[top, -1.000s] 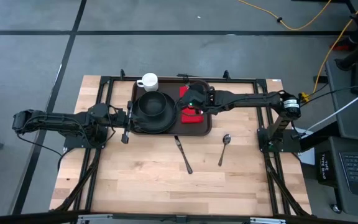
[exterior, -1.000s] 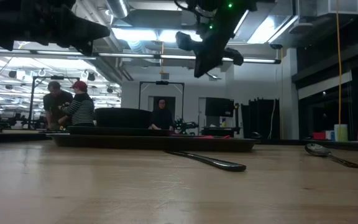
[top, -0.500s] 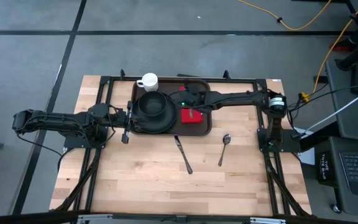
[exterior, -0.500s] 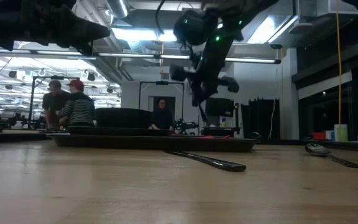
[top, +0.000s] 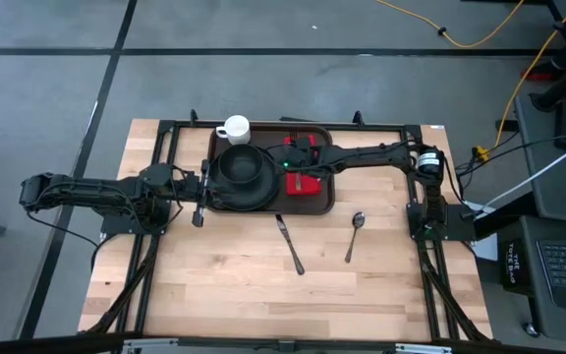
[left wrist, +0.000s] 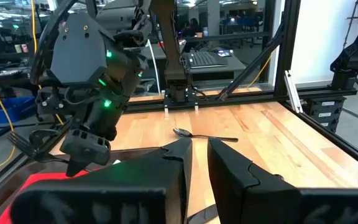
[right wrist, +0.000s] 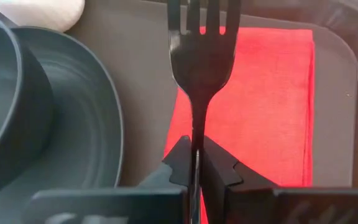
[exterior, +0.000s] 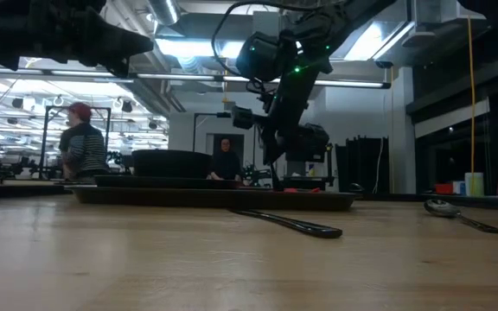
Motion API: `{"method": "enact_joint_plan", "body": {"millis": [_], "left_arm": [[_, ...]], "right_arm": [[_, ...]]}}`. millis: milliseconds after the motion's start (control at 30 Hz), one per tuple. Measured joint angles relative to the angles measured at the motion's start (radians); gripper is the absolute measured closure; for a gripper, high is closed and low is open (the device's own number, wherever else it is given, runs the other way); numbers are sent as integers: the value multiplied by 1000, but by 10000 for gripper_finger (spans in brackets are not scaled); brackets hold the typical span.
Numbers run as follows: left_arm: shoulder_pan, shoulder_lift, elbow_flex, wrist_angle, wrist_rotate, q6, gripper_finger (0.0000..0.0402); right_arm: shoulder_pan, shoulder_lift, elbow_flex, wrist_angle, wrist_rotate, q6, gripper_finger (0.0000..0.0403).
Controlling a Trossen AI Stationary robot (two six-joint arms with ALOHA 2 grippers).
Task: Set up tray
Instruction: Put the silver fork on the red napkin
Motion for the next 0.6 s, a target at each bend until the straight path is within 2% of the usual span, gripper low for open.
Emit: {"method": "enact_joint_plan", "body": {"millis": [133, 333, 467, 600], "left_arm": [[0, 0, 0, 0, 0, 1, 355], [0, 0, 0, 0, 0, 1, 358], [0, 0, 0, 0, 0, 1, 357], [0, 0, 0, 0, 0, 1, 355]], "right_arm": [[-6, 0, 0, 0, -5, 0, 386], [-26, 0, 0, -4, -69, 13, 367], [-46, 0, 0, -11, -131, -5, 387], [-53, 0, 0, -45, -132, -3, 386]]}}
